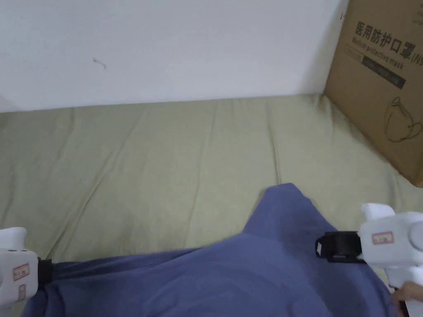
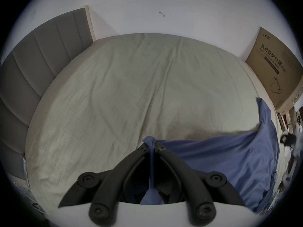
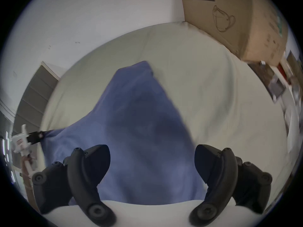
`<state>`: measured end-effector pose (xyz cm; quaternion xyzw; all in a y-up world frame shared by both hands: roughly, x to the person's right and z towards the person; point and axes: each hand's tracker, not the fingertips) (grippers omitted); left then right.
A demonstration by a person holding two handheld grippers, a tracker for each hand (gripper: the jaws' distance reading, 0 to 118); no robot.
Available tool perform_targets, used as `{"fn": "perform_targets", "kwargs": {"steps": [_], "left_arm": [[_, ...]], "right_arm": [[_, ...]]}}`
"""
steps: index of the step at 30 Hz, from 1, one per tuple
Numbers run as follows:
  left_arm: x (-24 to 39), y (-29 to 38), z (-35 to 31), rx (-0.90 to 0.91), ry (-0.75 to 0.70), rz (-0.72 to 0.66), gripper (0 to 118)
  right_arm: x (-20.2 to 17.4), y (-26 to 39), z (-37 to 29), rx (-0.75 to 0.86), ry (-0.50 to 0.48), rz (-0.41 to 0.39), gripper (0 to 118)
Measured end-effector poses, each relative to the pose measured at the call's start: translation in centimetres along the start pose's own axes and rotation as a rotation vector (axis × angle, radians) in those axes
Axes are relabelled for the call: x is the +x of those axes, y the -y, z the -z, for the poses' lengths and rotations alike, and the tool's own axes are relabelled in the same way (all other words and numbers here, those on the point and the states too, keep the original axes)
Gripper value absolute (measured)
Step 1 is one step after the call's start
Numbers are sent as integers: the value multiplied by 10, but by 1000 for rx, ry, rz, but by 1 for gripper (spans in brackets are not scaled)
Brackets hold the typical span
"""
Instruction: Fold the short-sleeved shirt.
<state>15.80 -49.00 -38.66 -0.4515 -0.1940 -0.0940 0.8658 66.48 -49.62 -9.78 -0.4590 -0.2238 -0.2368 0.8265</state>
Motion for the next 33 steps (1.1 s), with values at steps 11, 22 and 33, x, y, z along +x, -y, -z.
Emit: {"fn": "perform_targets", "kwargs": {"steps": [11, 22, 33], "left_arm": [[8, -1, -6, 2, -32, 46, 4], [5, -23, -89, 86, -33, 53, 4], [10, -91, -244, 358, -40, 34, 4]], "right_arm": [[-18, -35, 42, -108, 162, -128, 33], [-27, -46, -39, -3, 27, -18, 4], [-47, -85, -260, 313, -48, -14, 4]]}}
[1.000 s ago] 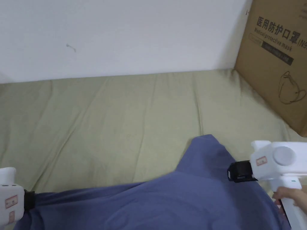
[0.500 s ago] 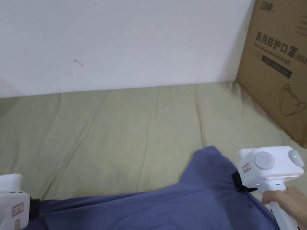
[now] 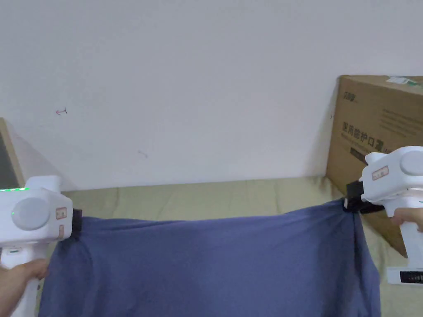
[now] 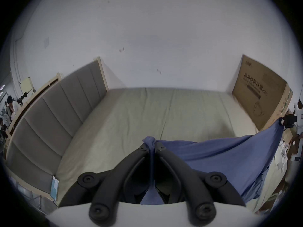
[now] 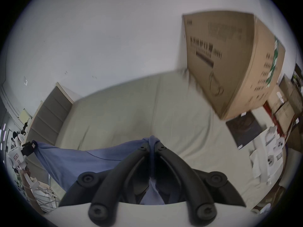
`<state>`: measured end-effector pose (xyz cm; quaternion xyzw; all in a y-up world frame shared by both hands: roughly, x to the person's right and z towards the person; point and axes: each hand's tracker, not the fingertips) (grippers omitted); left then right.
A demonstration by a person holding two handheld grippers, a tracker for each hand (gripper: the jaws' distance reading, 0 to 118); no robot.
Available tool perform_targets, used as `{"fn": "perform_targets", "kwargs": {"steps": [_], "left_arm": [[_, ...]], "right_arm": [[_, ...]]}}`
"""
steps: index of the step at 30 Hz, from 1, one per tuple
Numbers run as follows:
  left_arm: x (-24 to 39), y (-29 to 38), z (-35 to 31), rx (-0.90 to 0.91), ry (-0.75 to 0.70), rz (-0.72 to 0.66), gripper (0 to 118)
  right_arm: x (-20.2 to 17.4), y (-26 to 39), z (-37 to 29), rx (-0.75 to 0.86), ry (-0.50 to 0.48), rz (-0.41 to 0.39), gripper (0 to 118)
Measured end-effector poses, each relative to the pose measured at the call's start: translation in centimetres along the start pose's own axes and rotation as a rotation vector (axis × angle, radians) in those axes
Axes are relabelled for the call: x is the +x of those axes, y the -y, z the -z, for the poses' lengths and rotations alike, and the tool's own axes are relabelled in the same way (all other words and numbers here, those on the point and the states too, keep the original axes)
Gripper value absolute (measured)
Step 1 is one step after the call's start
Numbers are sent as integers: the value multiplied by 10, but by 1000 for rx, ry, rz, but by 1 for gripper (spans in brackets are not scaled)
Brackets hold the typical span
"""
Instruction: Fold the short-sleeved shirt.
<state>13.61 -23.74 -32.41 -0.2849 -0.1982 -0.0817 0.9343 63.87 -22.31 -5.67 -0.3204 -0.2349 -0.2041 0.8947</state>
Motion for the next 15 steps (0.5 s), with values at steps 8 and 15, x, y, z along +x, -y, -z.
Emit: {"fn": "perform_targets", "kwargs": {"steps": [8, 15], "left_arm": [[4, -115, -27, 114, -42, -11, 4], [10, -219, -33, 276, -84, -13, 4]], "right_arm": [[-30, -108, -60, 154, 14, 9, 4], [-60, -203, -86, 314, 6, 6, 4]]}}
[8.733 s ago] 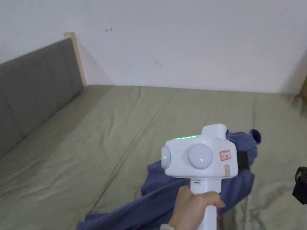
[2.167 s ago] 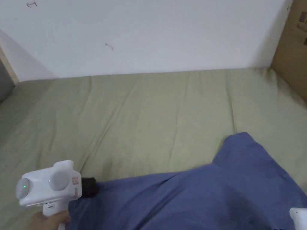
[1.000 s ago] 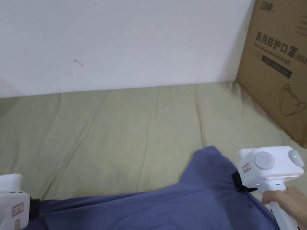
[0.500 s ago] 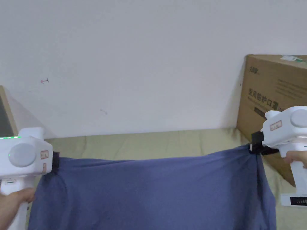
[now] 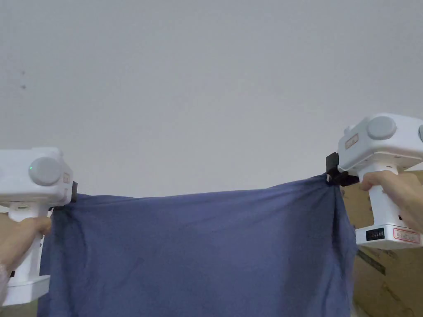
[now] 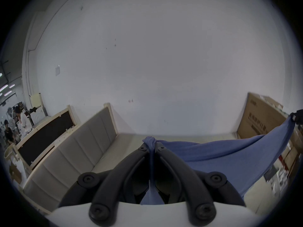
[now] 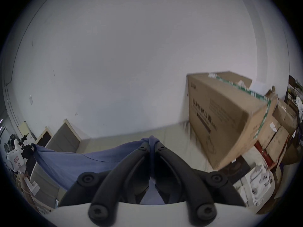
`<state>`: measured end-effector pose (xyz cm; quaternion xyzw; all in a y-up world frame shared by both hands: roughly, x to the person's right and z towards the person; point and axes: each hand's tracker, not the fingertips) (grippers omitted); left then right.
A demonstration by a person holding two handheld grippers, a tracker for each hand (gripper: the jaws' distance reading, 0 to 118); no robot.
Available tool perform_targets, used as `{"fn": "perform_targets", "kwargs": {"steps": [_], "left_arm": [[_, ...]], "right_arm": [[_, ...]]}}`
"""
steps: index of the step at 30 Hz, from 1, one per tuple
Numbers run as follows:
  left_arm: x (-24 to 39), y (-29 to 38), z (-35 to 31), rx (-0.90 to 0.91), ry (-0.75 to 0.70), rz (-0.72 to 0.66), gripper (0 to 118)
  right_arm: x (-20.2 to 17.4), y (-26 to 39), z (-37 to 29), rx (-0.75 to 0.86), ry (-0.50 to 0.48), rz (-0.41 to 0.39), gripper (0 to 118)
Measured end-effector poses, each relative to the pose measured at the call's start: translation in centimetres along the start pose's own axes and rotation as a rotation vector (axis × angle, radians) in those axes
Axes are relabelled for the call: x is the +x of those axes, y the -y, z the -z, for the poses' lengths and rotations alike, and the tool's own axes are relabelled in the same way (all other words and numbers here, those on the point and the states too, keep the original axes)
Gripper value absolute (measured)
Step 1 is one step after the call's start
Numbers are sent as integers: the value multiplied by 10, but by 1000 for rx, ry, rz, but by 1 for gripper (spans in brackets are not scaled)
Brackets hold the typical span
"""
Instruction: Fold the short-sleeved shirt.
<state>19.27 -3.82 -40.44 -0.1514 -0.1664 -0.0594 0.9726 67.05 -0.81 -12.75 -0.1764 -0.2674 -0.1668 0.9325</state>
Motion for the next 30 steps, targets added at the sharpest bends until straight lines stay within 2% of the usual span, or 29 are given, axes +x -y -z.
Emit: {"fn": "perform_targets", "kwargs": {"steps": [2, 8, 11, 16, 17, 20, 21, 26, 30], "left_arm": [[-3, -25, 7, 41, -5, -59, 4], [-5, -94, 15, 105, -12, -81, 4], [1, -108, 7, 158, -42, -44, 4], [8, -94, 19, 169, -70, -35, 4], [9, -85, 25, 150, -61, -36, 4], [17, -48, 59, 60, -53, -23, 4], [22, -30, 75, 26, -61, -14, 4], [48, 94, 159, -165, -95, 1, 4], [67, 209, 219, -329, -121, 74, 4]], "right_arm": [[-7, -24, 0, 37, -11, 14, 4], [-27, -85, -10, 129, -3, 34, 4], [-36, -98, -19, 171, 14, 1, 4], [-34, -88, -13, 185, -5, 6, 4], [-19, -90, 6, 169, 11, -4, 4], [-7, -63, 43, 89, 44, -20, 4], [-13, -41, 52, 46, 39, -10, 4], [7, 62, 152, -164, 89, -13, 4], [32, 165, 234, -351, 109, 39, 4]]}}
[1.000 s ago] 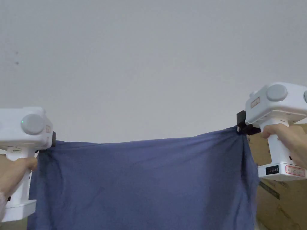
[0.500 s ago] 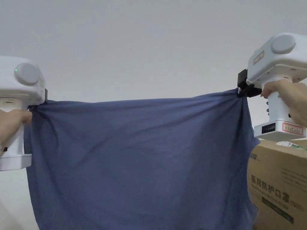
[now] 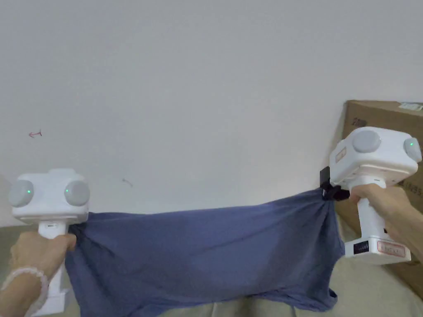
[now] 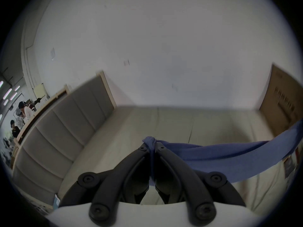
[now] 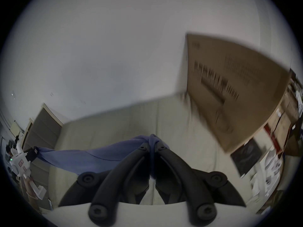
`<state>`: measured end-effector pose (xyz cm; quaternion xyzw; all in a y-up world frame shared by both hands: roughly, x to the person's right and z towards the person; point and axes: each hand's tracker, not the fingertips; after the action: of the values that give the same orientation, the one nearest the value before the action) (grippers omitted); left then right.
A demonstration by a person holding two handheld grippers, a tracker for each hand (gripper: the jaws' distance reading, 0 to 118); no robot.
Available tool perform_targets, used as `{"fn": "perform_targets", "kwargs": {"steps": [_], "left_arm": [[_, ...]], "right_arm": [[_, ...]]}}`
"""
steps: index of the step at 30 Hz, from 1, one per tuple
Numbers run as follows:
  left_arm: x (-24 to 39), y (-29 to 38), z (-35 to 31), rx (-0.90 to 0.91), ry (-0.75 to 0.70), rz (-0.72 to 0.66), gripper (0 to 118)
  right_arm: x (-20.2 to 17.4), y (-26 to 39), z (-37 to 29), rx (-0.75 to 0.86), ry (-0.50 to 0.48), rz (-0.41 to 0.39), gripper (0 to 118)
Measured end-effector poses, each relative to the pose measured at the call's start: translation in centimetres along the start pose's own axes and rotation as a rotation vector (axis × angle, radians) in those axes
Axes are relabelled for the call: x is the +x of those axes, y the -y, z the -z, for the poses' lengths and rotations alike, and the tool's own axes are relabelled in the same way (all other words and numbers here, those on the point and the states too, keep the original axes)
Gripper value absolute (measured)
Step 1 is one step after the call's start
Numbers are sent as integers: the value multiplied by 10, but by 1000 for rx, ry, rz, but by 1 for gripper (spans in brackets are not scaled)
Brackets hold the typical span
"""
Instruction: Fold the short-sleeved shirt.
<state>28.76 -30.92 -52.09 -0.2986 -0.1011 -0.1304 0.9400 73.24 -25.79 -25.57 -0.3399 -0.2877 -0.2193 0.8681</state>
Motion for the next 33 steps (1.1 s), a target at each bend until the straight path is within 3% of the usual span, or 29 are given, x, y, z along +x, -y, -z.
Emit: {"fn": "perform_targets", "kwargs": {"steps": [5, 12, 16, 21, 26, 30, 33], "left_arm": [[15, 104, 77, -223, 14, -58, 4], [-7, 169, 102, -315, 32, -65, 4], [-30, 179, 60, -270, 78, -54, 4], [-55, 207, -32, -184, 105, 27, 4], [-84, 268, -124, -123, 62, 169, 4], [-114, 337, -183, -161, 87, 254, 4], [-134, 389, -223, -209, 111, 236, 4]], "right_arm": [[17, 102, 110, -249, 52, -49, 4], [38, 185, 144, -385, 67, -48, 4], [47, 196, 101, -332, 16, -23, 4], [53, 232, 16, -274, -37, -66, 4], [68, 306, -89, -256, -72, -104, 4], [75, 378, -157, -284, -68, -219, 4], [89, 432, -198, -299, -94, -186, 4]]}}
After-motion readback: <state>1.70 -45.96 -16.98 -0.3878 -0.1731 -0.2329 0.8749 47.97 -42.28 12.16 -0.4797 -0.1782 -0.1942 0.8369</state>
